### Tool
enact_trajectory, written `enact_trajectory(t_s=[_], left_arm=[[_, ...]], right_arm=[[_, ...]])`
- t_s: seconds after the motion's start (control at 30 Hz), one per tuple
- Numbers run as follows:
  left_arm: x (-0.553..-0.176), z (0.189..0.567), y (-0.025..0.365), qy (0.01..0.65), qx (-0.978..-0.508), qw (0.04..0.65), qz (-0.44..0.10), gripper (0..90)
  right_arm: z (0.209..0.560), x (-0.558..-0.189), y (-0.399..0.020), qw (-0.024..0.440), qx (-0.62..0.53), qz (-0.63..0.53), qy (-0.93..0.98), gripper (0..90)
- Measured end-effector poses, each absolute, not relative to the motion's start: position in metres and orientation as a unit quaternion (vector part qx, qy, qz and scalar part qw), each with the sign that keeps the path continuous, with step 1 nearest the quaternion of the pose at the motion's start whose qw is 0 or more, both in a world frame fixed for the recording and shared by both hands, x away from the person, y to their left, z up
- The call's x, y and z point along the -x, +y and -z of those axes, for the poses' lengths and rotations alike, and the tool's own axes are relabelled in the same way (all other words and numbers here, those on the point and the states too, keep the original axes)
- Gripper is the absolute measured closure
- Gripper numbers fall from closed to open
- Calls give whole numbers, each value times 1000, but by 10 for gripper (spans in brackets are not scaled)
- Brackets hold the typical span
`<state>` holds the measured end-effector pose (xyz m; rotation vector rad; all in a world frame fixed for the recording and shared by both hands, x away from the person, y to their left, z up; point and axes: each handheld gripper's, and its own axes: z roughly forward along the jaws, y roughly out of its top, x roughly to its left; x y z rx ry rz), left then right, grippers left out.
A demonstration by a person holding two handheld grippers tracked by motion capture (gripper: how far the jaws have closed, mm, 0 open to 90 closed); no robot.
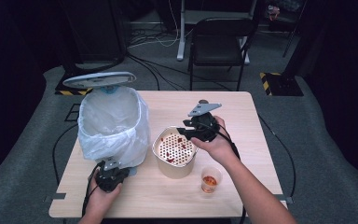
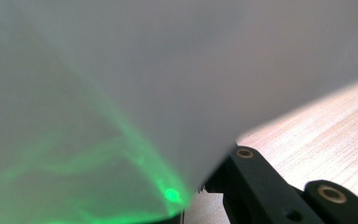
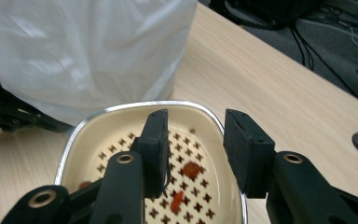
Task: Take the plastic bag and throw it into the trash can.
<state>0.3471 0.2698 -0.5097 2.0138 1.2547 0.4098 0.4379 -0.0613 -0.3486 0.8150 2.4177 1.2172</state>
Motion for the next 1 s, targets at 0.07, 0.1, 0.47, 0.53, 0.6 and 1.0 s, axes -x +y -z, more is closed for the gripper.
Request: enact_trajectory(t_s=[0.07,0.1,0.47,0.53,0.6,1.0], left_arm=[[-347,510,270,488,-780,358,-159,884],[-347,510,270,486,-781,358,-159,884],[-347,510,270,485,-782,358,-161,883],[-347,510,270,485,-782,358,-160,883],[-347,510,270,485,-782,358,-160,884],[-347,510,270,485,-782,358,-160,884]], right_arm=[[355,-440,-66,152,-291,-422,845,603],[358,-441,-67,152,-295,-421,844,603],[377,-450,-85,158,-318,-412,839,576],[382,-452,-87,158,-326,-409,838,548],[387,-455,-89,159,-333,-405,837,540],[407,-468,-98,144,-359,-400,831,544]])
